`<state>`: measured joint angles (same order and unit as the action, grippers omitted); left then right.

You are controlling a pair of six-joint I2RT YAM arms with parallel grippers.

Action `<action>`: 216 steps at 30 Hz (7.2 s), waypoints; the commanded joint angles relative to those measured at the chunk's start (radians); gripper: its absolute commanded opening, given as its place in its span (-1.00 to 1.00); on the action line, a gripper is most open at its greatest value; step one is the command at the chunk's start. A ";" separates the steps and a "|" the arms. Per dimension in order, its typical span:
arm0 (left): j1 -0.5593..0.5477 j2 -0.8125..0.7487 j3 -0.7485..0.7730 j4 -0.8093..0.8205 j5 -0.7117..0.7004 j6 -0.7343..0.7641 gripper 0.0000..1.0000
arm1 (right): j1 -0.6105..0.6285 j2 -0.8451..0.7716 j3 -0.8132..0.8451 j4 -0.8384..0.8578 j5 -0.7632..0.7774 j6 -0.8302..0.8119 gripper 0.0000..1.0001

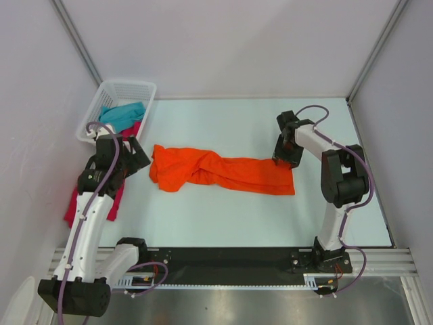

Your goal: Fold and stack the t-shirts

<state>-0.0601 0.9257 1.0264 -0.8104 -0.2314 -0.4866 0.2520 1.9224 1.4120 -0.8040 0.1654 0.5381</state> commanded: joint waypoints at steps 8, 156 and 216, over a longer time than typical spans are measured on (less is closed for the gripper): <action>0.051 -0.039 0.015 -0.001 0.029 0.043 0.99 | 0.016 -0.011 -0.082 0.054 -0.015 -0.015 -0.54; 0.158 0.021 0.067 -0.062 0.147 0.071 0.99 | 0.032 0.799 1.072 0.042 -0.201 0.134 -0.15; -1.017 0.653 -0.262 0.751 0.238 -0.337 0.99 | 0.400 -0.648 -0.613 0.172 -0.098 0.253 0.29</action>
<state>-1.0672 1.5646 0.7597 -0.0494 0.0334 -0.8124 0.6395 1.3037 0.7990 -0.6052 0.0101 0.7597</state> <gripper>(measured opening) 0.994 0.645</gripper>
